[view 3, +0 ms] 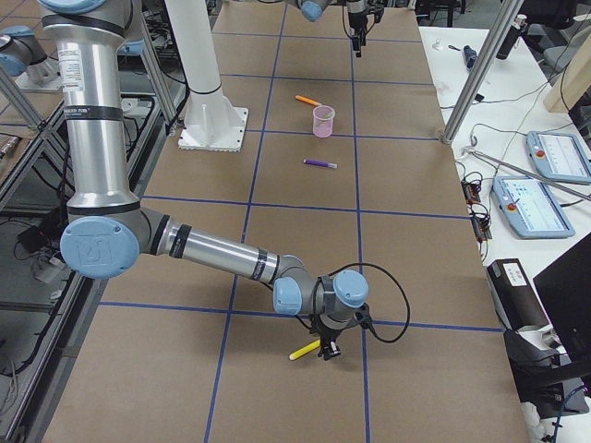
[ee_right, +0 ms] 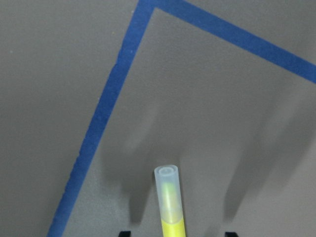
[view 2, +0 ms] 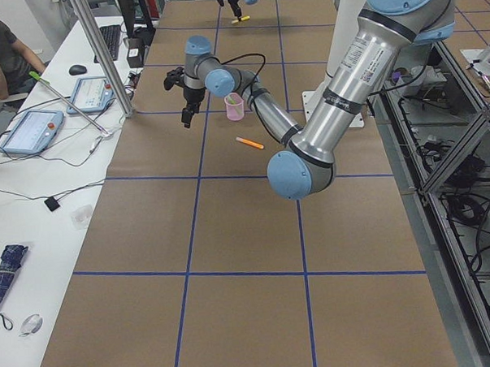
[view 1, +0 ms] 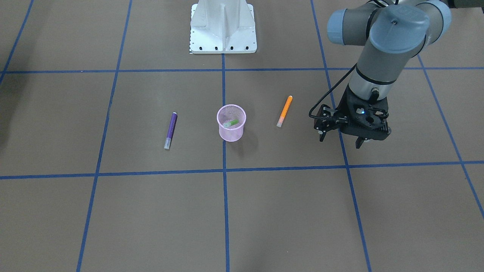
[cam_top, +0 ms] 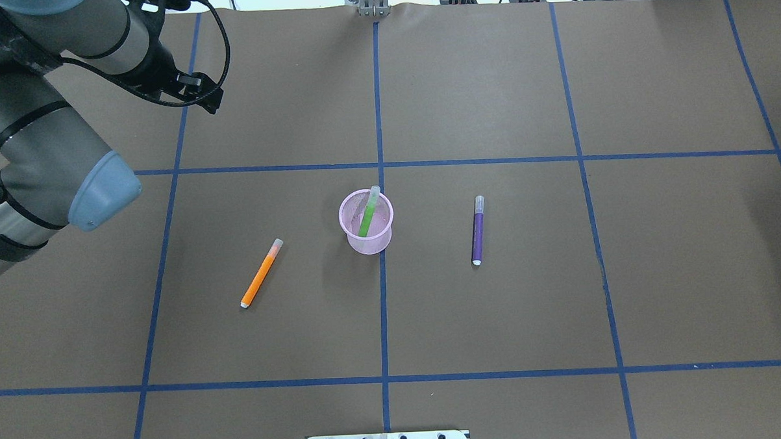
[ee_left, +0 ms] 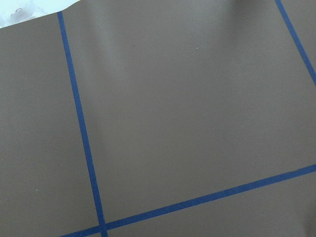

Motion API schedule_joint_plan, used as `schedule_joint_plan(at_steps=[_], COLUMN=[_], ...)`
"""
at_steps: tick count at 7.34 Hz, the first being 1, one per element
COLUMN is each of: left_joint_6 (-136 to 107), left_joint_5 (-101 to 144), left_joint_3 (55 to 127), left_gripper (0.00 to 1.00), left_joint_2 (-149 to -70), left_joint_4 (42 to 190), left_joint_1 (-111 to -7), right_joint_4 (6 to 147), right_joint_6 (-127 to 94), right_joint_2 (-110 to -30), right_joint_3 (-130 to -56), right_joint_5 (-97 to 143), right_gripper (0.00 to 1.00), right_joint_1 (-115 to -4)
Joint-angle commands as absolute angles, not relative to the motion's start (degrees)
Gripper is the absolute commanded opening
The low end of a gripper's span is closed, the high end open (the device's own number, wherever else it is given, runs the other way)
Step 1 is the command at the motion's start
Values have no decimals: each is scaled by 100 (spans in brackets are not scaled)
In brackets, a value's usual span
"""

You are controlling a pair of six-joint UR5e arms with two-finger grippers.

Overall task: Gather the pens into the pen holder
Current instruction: 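Grasp the yellow marker with the right gripper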

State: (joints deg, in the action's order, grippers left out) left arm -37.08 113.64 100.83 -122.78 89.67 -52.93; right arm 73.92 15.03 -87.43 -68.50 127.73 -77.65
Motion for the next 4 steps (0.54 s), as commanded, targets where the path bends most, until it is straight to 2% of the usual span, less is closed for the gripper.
schedule_joint_plan(at_steps=[1,4], left_joint_6=[-3700,-3709], left_joint_5=[11364,11364], left_joint_3=[10090,10090], left_gripper=[94,94], left_joint_2=[-12278,-12278], left_joint_4=[8965,8965], left_joint_1=[-5291,-5300], right_joint_4=[7392,7400], right_joint_6=[1520,1512], right_joint_2=[-8745,-8736], right_joint_3=[-6829,-6794], right_joint_5=[12779,12771], right_gripper=[62,62], right_joint_1=[-7761,-7761])
